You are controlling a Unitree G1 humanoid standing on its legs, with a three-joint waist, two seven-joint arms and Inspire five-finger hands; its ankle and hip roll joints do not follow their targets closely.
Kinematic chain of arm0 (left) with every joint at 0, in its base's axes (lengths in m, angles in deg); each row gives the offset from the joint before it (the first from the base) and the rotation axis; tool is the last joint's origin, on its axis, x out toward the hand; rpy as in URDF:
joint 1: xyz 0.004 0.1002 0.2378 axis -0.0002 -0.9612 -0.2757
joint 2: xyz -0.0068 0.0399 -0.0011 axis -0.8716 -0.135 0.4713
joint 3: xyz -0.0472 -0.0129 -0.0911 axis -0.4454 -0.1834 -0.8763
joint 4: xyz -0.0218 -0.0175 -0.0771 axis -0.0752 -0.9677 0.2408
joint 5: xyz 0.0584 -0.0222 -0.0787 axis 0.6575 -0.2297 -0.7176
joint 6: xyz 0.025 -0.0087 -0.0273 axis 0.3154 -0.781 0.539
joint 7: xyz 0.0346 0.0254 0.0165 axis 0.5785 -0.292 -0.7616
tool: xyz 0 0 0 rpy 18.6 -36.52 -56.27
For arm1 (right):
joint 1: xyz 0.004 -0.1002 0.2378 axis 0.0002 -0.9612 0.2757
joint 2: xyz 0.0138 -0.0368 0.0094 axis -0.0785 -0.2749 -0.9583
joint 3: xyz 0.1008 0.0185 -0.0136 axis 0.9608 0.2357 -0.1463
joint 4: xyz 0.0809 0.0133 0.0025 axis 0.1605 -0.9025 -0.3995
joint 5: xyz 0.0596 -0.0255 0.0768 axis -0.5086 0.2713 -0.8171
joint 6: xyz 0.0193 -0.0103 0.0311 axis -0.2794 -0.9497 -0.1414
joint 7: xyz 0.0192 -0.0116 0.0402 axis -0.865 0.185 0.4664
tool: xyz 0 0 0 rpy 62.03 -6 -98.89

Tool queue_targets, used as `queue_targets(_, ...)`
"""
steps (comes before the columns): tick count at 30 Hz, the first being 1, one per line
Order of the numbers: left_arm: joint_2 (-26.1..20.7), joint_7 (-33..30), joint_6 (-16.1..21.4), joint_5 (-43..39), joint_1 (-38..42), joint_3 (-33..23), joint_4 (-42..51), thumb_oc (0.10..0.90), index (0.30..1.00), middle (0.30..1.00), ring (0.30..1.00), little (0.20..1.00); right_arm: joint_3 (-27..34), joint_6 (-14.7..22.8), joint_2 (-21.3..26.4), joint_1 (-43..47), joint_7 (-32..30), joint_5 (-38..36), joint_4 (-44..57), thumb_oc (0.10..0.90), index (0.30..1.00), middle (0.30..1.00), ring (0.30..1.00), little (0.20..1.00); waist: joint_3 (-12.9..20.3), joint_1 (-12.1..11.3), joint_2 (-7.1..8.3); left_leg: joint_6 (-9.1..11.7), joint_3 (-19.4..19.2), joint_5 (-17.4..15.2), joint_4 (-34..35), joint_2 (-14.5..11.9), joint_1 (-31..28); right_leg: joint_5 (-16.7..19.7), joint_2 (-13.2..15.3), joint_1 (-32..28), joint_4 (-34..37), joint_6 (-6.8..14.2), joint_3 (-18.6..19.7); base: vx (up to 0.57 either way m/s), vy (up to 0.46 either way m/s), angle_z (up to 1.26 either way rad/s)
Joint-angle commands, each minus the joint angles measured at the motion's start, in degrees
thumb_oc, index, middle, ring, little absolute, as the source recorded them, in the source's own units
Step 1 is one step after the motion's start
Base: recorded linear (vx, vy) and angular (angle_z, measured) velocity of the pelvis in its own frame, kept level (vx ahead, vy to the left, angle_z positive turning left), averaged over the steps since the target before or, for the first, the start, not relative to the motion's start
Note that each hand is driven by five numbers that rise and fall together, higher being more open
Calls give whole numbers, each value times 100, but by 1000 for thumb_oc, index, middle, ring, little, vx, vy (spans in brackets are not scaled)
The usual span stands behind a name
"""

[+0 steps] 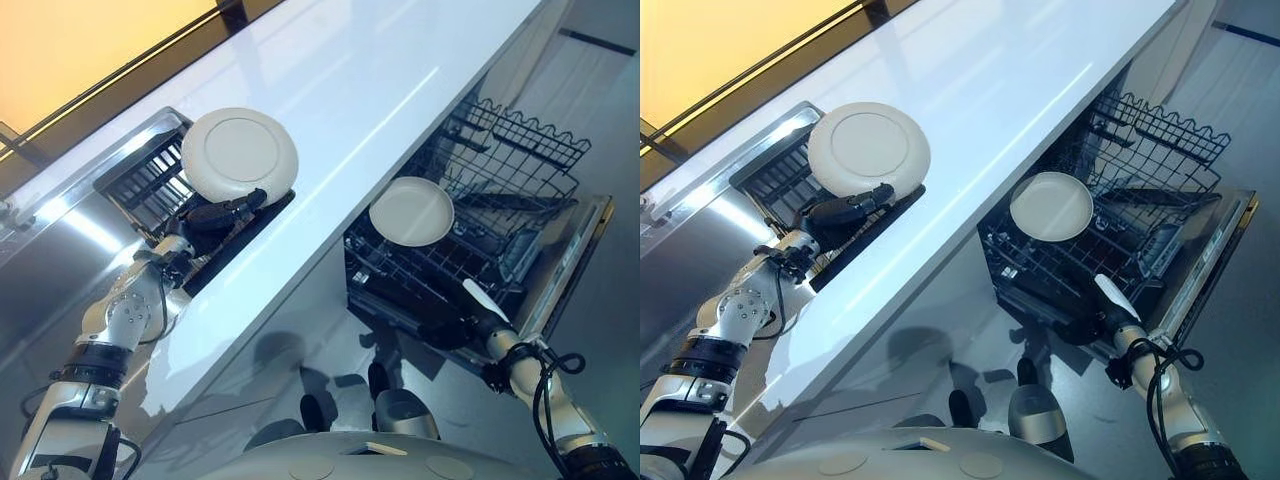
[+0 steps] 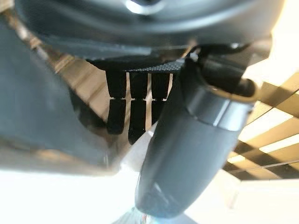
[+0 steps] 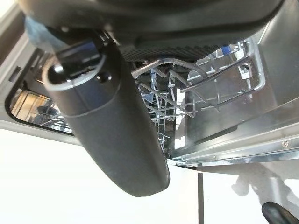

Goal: Pick up plates and place into dishwasher.

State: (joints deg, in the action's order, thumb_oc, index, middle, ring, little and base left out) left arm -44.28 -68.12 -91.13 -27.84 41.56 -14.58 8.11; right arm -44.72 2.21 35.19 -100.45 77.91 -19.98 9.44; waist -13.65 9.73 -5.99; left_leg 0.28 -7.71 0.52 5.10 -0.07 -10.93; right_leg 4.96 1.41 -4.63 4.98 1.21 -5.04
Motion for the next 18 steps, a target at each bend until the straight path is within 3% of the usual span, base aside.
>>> queue_targets(1, -364, -575, 1250, 772, 179, -830, 201, 100, 300, 300, 300, 200, -7, 716, -211, 49, -323, -507, 996, 800, 900, 900, 900, 900, 484, -42, 309, -182, 20, -413, -239, 474, 327, -1057, -119, 113, -905, 421, -14, -44, -8, -5)
queue_targets(5, -361, -1497, 1989, 1940, 37, -1052, 750, 100, 300, 300, 300, 200, 402, 960, -220, 208, -668, -782, 1443, 800, 900, 900, 900, 900, 516, -98, 344, -191, 32, -391, -182, 457, 327, -1053, -121, 119, -891, 416, -17, -53, -10, -2)
queue_targets(8, -321, -2204, 2295, 2776, 30, -1079, 1192, 100, 300, 300, 300, 200, 651, 1062, -176, 447, -969, -908, 1766, 800, 900, 900, 900, 900, 547, -157, 369, -183, 82, -365, -131, 446, 320, -1058, -130, 105, -889, 401, -21, -45, -15, 3)
queue_targets(13, -229, -3111, 2503, 4011, 217, -908, 1517, 100, 300, 300, 300, 200, 867, 1177, -123, 1056, -1639, -808, 2180, 800, 900, 900, 900, 900, 575, -231, 371, -177, 114, -372, -118, 434, 304, -1079, -130, 93, -953, 391, -42, -20, 1, 2)
queue_targets(18, -292, -3255, 2412, 4780, 301, -795, 1825, 100, 300, 300, 300, 200, 1138, 1377, 10, 1418, -1635, -826, 2436, 800, 900, 900, 900, 900, 604, -309, 390, -169, 149, -401, -138, 441, 286, -1119, -118, 65, -1028, 391, -93, 0, 0, 0)
